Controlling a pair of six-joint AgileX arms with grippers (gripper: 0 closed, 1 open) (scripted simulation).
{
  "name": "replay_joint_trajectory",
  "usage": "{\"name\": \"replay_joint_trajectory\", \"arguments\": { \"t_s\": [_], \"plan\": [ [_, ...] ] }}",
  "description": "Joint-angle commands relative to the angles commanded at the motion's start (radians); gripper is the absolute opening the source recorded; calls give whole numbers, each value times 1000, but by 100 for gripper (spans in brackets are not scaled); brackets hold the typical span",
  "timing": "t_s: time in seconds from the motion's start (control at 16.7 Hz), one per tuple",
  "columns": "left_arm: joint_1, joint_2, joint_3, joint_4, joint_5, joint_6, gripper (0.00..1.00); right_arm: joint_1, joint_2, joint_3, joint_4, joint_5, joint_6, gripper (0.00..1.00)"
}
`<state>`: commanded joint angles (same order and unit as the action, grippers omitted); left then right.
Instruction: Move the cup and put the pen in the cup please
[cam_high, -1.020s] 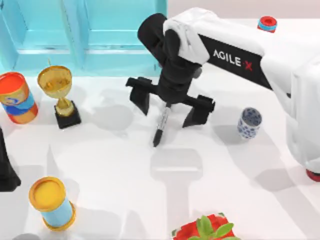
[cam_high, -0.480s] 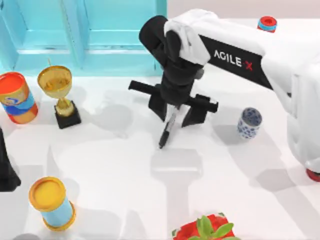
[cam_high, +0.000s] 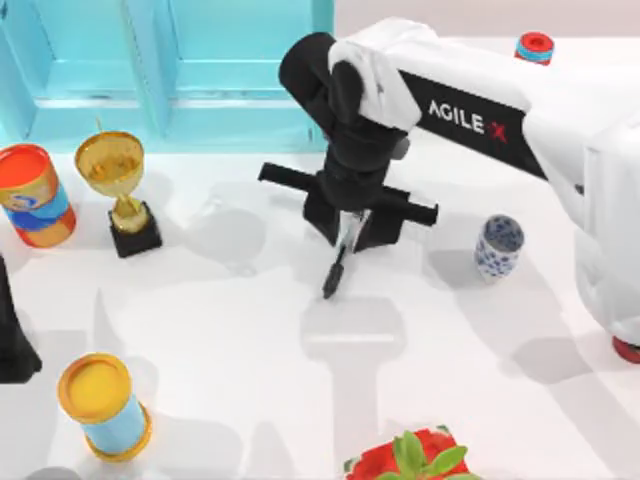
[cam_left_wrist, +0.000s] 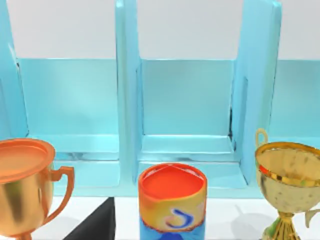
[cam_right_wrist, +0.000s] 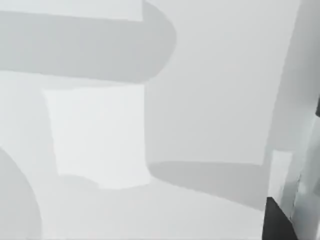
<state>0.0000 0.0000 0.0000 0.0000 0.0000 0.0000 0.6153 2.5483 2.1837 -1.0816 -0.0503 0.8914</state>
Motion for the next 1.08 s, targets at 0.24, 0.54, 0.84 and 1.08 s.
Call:
{"name": "replay_joint_trajectory", "arguments": {
  "t_s": [0.24, 0.54, 0.84, 1.08],
  "plan": [
    [0, 0, 0, 0, 0, 0, 100, 44, -114, -99, -25, 4, 42, 0],
    [0, 0, 0, 0, 0, 0, 100, 104, -360, -269, -62, 9, 100, 0],
    [0, 0, 0, 0, 0, 0, 100, 138, -415, -322, -85, 13, 133, 0],
    [0, 0, 0, 0, 0, 0, 100, 136, -422, -342, -53, 34, 112, 0]
  ]
}}
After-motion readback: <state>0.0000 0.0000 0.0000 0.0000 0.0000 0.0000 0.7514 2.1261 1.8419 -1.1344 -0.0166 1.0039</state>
